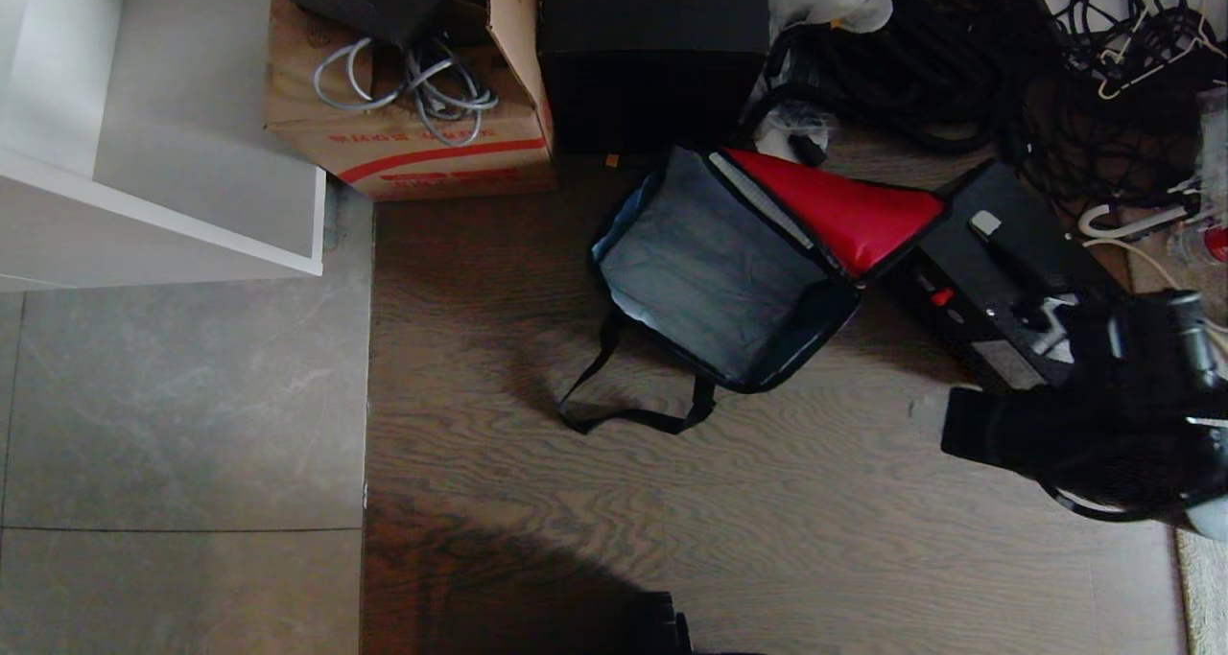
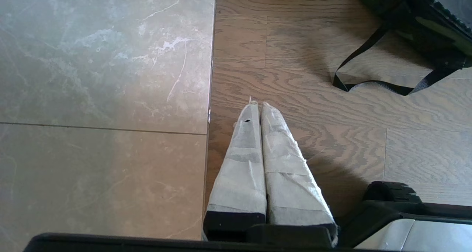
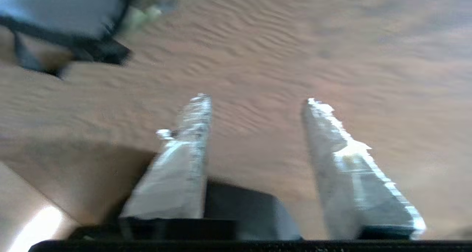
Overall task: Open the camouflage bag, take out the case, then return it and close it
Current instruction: Grip the handle again
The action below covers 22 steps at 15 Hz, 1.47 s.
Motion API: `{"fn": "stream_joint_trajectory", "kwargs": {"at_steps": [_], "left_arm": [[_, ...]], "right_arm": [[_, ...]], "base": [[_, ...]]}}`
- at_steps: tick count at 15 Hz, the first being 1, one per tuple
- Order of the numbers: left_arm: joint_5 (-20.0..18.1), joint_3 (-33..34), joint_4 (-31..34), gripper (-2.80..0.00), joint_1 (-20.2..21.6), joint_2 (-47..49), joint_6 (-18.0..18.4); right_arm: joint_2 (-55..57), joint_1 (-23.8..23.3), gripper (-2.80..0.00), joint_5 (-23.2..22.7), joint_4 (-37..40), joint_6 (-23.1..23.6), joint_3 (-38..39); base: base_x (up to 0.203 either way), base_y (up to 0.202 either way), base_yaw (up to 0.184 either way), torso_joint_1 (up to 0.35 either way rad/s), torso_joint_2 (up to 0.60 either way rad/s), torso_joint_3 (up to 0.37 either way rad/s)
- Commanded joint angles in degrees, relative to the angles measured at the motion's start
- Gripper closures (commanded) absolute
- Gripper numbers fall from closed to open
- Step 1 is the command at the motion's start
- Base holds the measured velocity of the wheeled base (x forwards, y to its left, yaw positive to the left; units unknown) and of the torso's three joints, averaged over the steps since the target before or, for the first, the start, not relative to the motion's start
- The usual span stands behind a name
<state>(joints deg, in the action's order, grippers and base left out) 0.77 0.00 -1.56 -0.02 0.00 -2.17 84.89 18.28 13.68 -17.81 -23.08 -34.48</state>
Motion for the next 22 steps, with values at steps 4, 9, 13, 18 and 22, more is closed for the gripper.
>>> {"fn": "stream_joint_trajectory", "kwargs": {"at_steps": [4, 9, 13, 18, 22], "left_arm": [[0.08, 0.44, -0.02, 0.00, 0.02, 0.00, -0.03], [0.03, 0.44, -0.02, 0.00, 0.02, 0.00, -0.03], [0.05, 0.44, -0.02, 0.00, -0.03, 0.00, -0.03], [0.11, 0.44, -0.02, 0.00, -0.06, 0.00, -0.03], [0.11, 0.44, -0.02, 0.00, 0.01, 0.00, -0.03]], "right_arm": [[-23.48, 0.02, 0.00, 3.72, 9.94, 5.99, 11.19], [-41.73, -1.15, 0.00, 3.89, 22.58, 7.95, 13.23], [-58.86, -7.86, 0.00, 1.43, 27.95, 8.93, 17.78], [-69.29, -17.10, 0.00, -11.18, 22.56, 17.61, 31.48], [-82.36, -18.15, 0.00, -13.00, 17.64, 20.85, 34.17]], "base": [[0.000, 0.000, 0.000, 0.000, 0.00, 0.000], [0.000, 0.000, 0.000, 0.000, 0.00, 0.000], [0.000, 0.000, 0.000, 0.000, 0.00, 0.000], [0.000, 0.000, 0.000, 0.000, 0.00, 0.000], [0.000, 0.000, 0.000, 0.000, 0.00, 0.000]]}}
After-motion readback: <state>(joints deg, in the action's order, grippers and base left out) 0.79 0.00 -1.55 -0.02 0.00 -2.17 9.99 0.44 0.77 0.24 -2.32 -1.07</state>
